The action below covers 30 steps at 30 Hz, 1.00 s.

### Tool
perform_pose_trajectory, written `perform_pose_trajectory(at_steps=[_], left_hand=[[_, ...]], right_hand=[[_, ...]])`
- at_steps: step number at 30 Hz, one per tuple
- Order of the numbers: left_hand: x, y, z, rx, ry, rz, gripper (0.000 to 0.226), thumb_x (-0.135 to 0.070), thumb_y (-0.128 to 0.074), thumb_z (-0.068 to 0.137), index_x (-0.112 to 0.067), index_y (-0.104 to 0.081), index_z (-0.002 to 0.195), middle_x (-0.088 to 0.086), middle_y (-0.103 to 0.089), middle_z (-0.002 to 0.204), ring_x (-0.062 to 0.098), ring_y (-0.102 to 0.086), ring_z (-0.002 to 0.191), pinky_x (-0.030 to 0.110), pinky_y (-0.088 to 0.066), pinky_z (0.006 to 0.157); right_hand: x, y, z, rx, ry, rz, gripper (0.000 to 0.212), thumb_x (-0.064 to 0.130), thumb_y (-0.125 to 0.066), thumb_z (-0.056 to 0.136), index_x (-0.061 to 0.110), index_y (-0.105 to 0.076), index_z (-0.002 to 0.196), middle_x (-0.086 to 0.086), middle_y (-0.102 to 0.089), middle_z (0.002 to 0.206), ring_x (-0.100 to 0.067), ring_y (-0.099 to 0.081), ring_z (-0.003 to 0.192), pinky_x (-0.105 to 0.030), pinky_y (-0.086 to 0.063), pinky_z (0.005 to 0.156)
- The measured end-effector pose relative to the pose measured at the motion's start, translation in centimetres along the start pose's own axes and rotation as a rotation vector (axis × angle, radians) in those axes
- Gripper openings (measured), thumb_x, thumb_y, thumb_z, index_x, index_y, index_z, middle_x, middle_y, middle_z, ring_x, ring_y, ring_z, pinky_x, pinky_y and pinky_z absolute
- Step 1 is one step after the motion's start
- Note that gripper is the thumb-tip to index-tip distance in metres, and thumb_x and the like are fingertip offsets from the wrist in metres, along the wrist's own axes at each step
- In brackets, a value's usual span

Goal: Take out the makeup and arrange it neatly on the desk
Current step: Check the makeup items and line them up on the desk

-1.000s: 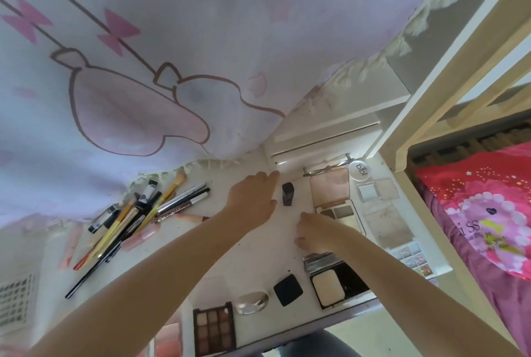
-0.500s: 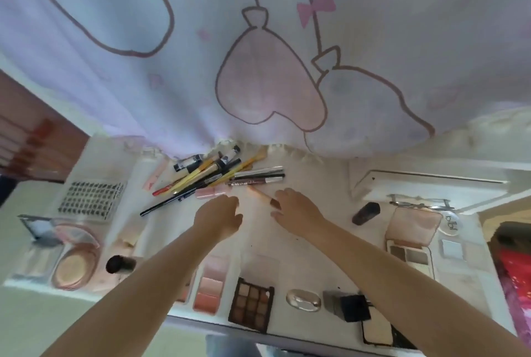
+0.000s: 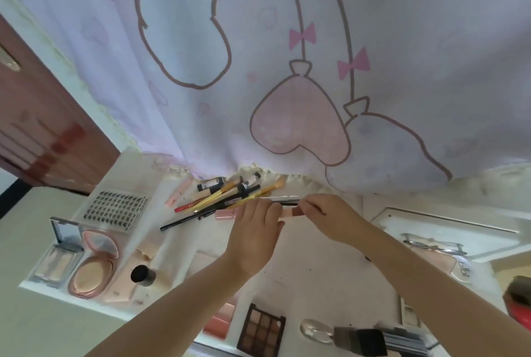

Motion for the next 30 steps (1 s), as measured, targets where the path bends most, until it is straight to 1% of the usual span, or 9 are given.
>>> perform_pose_trajectory(at_steps=[5,9,13,15,21,23,27,29,30], left_hand=[[-3.9,0.8,2.5,0.148,0.059,-0.135,0.022,-0.029,-0.036,0.086,-0.013,-0.052,0.08,-0.004,-0.059,0.061,0.011,-0.057,0.048,0.014,-0.035,0.043],[-5.9,-0.1,3.5,0.503,0.047,-0.172,0.033,-0.038,-0.025,0.099,-0.011,-0.044,0.098,-0.004,-0.049,0.071,0.02,-0.05,0.065,0.026,-0.036,0.059],[-7.4,0.6,3.5,0.745,0.121,-0.605,0.034,-0.035,-0.028,0.099,-0.021,-0.034,0.069,-0.007,-0.035,0.062,0.007,-0.032,0.054,0.015,-0.029,0.051],[-7.5,1.8,3.7,0.734,0.142,-0.687,0.032,-0.032,-0.03,0.099,-0.024,-0.033,0.068,-0.007,-0.036,0.064,0.007,-0.033,0.056,0.017,-0.03,0.055],[-7.0,5.4,4.9,0.608,0.036,-0.412,0.023,-0.036,-0.026,0.099,-0.023,-0.036,0.083,-0.01,-0.036,0.059,0.003,-0.033,0.05,0.013,-0.034,0.05],[-7.0,5.9,5.0,0.612,0.055,-0.43,0.028,-0.036,-0.026,0.099,-0.026,-0.033,0.073,-0.009,-0.037,0.06,0.006,-0.035,0.053,0.015,-0.034,0.053],[-6.6,6.1,5.6,0.598,0.043,-0.342,0.035,-0.034,-0.024,0.099,-0.022,-0.034,0.068,-0.008,-0.034,0.066,0.006,-0.034,0.06,0.016,-0.029,0.057],[-6.6,6.4,6.0,0.56,0.028,-0.267,0.033,-0.035,-0.023,0.098,-0.017,-0.039,0.075,-0.009,-0.032,0.07,0.005,-0.033,0.064,0.019,-0.028,0.059],[-6.6,6.6,6.2,0.539,0.015,-0.234,0.033,-0.035,-0.023,0.098,-0.017,-0.04,0.077,-0.01,-0.031,0.071,0.006,-0.034,0.066,0.02,-0.026,0.06]], right_hand=[[-1.3,5.5,-3.4,-0.367,-0.116,0.214,0.017,0.017,-0.038,0.096,0.013,-0.048,0.083,0.005,-0.043,0.06,-0.005,-0.038,0.05,-0.01,-0.034,0.046],[-1.0,7.4,-5.6,-0.455,-0.067,0.245,0.026,0.007,-0.035,0.094,0.025,-0.044,0.077,-0.005,-0.057,0.069,0.001,-0.043,0.043,-0.009,-0.033,0.043],[1.0,8.6,-7.6,-0.463,0.076,0.189,0.032,0.002,-0.034,0.093,0.029,-0.038,0.078,0.006,-0.061,0.063,-0.004,-0.039,0.035,-0.011,-0.029,0.038],[2.0,9.1,-7.9,-0.428,0.128,0.166,0.024,0.004,-0.037,0.094,0.025,-0.039,0.083,0.018,-0.055,0.052,-0.005,-0.04,0.035,-0.011,-0.029,0.038],[1.7,10.2,-7.0,-0.292,0.025,0.125,0.036,0.028,-0.047,0.092,0.022,-0.048,0.057,0.014,-0.043,0.031,-0.001,-0.04,0.03,-0.009,-0.032,0.039],[2.4,10.5,-7.5,-0.247,0.079,0.198,0.026,0.02,-0.053,0.09,0.025,-0.053,0.064,0.016,-0.051,0.038,0.0,-0.046,0.036,-0.007,-0.038,0.044],[3.5,11.2,-7.7,-0.152,0.179,0.2,0.023,0.012,-0.058,0.087,0.035,-0.056,0.084,0.016,-0.064,0.082,-0.01,-0.064,0.076,-0.015,-0.052,0.065],[3.3,11.0,-7.3,-0.12,0.123,0.213,0.009,0.024,-0.051,0.091,0.029,-0.056,0.095,0.013,-0.063,0.078,-0.005,-0.062,0.063,-0.01,-0.047,0.054],[3.1,11.0,-7.1,-0.125,0.094,0.18,0.017,0.03,-0.045,0.093,0.023,-0.06,0.095,0.013,-0.061,0.065,0.0,-0.056,0.049,-0.008,-0.042,0.048]])
Point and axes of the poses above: each hand's wrist, its own z-axis towards the middle knuckle, its own y-axis out of the back of the hand, x = y × z, the point moved 9 cm from there along z, towards the middle knuckle
